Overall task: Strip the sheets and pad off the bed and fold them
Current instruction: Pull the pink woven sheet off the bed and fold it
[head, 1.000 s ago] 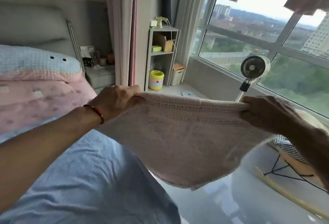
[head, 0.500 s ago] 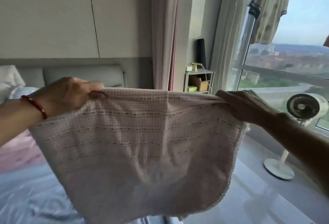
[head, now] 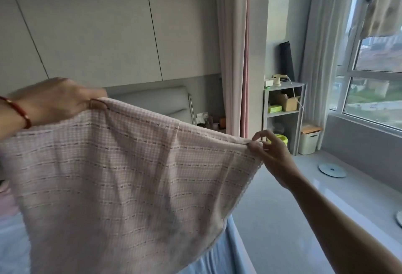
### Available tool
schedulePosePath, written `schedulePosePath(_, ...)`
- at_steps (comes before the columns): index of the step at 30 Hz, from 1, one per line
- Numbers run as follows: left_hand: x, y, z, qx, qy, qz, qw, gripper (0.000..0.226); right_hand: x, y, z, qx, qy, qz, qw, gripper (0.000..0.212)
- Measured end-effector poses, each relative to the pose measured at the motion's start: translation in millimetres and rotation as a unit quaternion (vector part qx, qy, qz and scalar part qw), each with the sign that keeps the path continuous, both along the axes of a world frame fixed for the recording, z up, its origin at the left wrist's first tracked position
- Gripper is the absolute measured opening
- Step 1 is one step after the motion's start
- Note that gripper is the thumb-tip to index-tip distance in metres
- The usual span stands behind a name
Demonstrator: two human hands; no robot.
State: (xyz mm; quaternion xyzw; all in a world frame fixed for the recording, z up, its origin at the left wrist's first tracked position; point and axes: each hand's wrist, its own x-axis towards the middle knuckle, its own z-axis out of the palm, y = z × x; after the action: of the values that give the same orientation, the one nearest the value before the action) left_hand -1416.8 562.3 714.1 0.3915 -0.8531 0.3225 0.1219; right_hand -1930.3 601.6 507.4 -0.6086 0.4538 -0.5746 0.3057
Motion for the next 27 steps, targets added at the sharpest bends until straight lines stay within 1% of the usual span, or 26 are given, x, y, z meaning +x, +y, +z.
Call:
schedulePosePath(2,9.3,5.6,-2.5,-0.005,0.012,0.002,1.0,0.041,4.9,-3.3,1.0,0.001,0.01,0.019,1.0,0.008)
schedulePosePath(4,14.7,13.4,-5.0,0.001,0.018,0.01,1.0,0.043,12.2,-7.6,1.1,0.012,0.019,0.03,0.999,0.011)
schedulePosePath(7,16.4,27.6,-9.7,0.006,0.036,0.012,0.999,0.044,19.8,-11.7,8.3,0.005,0.037,0.014,0.999,0.012)
schedulePosePath(11,6.9,41.7,-13.6,0.047,0.06,0.017,0.997,0.051,17.4,-13.9,28.0,-0.039,-0.003,-0.009,0.999,0.01)
schedulePosePath(14,-0.3,46.4,-14.4,0.052,0.077,0.004,0.996,0.057,10.6,-12.3,43.5,-0.034,-0.012,0.005,0.999,0.011)
schedulePosePath(17,-6.0,50.4,-14.2,0.076,0.1,0.007,0.992,0.07,-2.6,-6.4,55.3,-0.031,-0.002,0.034,0.999,0.011)
schedulePosePath(18,-8.0,50.2,-14.5,0.082,0.107,0.012,0.991,0.074,-3.4,-3.8,55.3,-0.01,0.021,0.058,0.998,0.015)
schedulePosePath(19,-10.6,49.9,-14.5,0.084,0.111,0.013,0.99,0.078,-0.1,-0.5,53.7,0.011,0.073,0.079,0.994,0.019)
schedulePosePath(20,-14.0,49.1,-14.6,0.087,0.111,0.005,0.99,0.081,4.7,2.5,49.5,0.018,0.152,0.076,0.985,0.019)
schedulePosePath(21,-17.3,48.5,-14.6,0.1,0.109,-0.006,0.989,0.084,8.9,3.9,43.5,0.014,0.223,0.049,0.973,0.013)
schedulePosePath(22,-17.7,49.3,-15.1,0.117,0.106,-0.013,0.987,0.084,13.9,5.0,40.3,-0.001,0.262,0.013,0.965,0.011)
schedulePosePath(23,-19.5,50.2,-15.3,0.132,0.102,-0.016,0.986,0.08,14.0,4.8,40.3,-0.012,0.261,-0.025,0.965,0.016)
schedulePosePath(25,-14.8,50.6,-18.4,0.139,0.093,-0.017,0.986,0.061,10.6,4.7,48.6,-0.019,0.216,-0.067,0.974,0.016)
schedulePosePath(27,-6.7,49.4,-23.6,0.13,0.088,-0.022,0.987,0.047,3.5,3.6,64.3,-0.034,0.178,-0.083,0.98,0.016)
